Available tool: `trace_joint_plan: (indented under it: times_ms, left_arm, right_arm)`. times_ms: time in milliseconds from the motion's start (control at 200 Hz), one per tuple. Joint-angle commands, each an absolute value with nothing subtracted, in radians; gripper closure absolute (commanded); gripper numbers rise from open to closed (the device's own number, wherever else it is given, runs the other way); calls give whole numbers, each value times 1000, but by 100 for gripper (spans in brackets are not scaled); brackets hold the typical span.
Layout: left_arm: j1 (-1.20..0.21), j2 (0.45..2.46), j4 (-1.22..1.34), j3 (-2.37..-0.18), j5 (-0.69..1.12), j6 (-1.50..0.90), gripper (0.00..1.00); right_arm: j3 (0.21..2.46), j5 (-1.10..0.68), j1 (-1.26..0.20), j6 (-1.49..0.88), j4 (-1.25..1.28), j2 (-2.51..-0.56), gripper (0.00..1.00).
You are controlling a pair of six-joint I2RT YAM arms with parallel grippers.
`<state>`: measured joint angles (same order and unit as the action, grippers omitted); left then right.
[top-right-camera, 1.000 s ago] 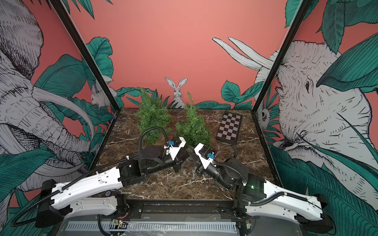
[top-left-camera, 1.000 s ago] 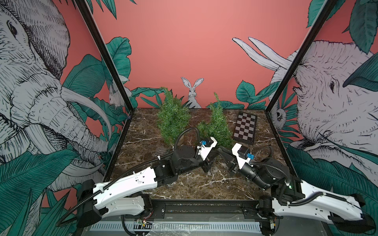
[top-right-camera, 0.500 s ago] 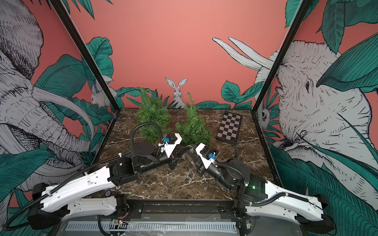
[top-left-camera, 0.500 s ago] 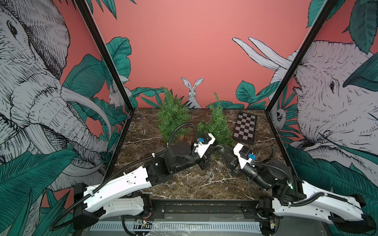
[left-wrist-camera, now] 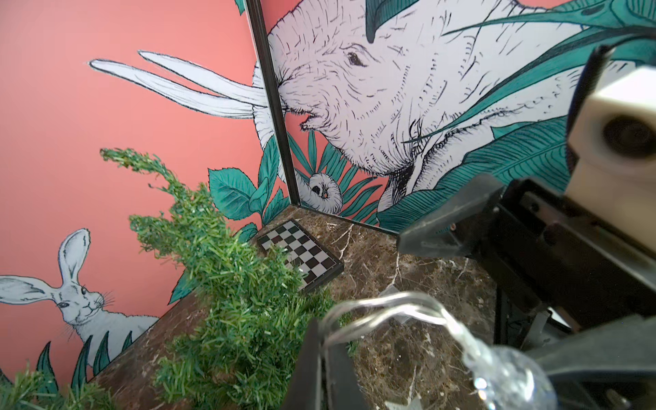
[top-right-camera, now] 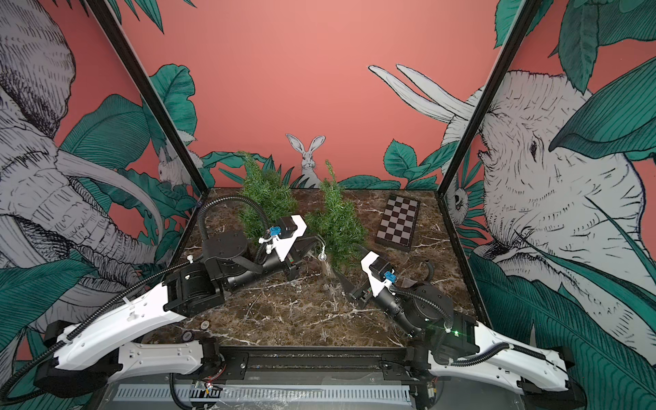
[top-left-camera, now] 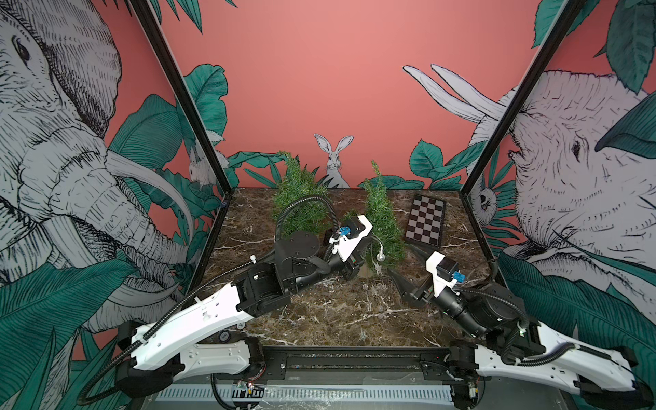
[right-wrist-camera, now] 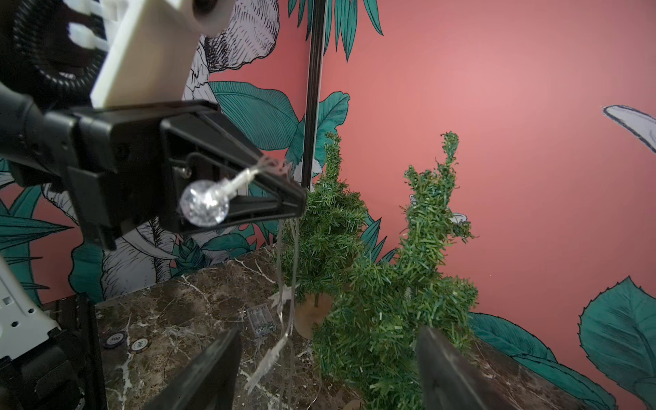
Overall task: Wrap string light around the christmas tree
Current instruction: Pick up the light string from the center of the board.
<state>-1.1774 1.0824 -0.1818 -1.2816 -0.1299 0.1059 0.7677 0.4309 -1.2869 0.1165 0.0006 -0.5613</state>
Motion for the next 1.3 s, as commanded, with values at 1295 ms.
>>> trace_joint_plan:
  times_ms: [1295]
  left_arm:
    - [-1182,1080,-263,-1424,-55,112,100]
  right_arm:
    - [638,541,-1285,139,308,-766,55]
